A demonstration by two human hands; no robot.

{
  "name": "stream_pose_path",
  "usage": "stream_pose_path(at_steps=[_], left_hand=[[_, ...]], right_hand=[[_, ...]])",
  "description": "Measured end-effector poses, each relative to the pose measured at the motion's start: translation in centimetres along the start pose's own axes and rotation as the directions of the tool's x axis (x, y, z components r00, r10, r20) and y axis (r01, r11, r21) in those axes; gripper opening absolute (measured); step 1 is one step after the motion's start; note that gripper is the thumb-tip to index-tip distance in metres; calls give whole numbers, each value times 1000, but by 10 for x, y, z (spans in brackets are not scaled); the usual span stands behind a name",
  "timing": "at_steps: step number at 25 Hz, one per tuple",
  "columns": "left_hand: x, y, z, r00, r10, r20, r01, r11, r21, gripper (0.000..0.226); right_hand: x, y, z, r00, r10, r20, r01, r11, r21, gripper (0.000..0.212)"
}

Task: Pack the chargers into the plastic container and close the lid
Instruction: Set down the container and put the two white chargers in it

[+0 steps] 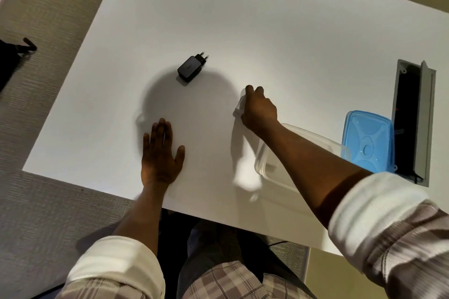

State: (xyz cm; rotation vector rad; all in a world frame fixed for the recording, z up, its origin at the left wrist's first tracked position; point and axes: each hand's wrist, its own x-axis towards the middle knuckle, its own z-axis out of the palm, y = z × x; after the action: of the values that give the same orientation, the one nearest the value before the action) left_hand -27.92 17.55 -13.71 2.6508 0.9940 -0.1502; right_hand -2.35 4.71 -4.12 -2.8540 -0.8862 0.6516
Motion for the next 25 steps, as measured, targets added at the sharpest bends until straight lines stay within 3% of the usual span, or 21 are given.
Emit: stream_pose_path(at_steps=[4,11,19,22,25], left_hand=[[0,0,1,1000,-2,1,2,1000,8,78],[1,-2,4,1000,-6,-2,6,1000,-4,77],[1,-5,6,1000,-3,-4,3,1000,3,77],[1,-4,4,1000,-4,5,4,1000,-2,77],[1,-2,3,1000,-18,12,18,1000,17,77]], right_hand=[[6,7,5,1000,-26,9,26,999,42,41],[6,12,5,994,-109,5,109,994,15,49],[-60,28,-58,939,-194,-283,216,975,47,69],[-110,63,-71,943,-180,-278,218,969,112,75],[-148,94,-61,977,-91,-194,125,977,174,73]])
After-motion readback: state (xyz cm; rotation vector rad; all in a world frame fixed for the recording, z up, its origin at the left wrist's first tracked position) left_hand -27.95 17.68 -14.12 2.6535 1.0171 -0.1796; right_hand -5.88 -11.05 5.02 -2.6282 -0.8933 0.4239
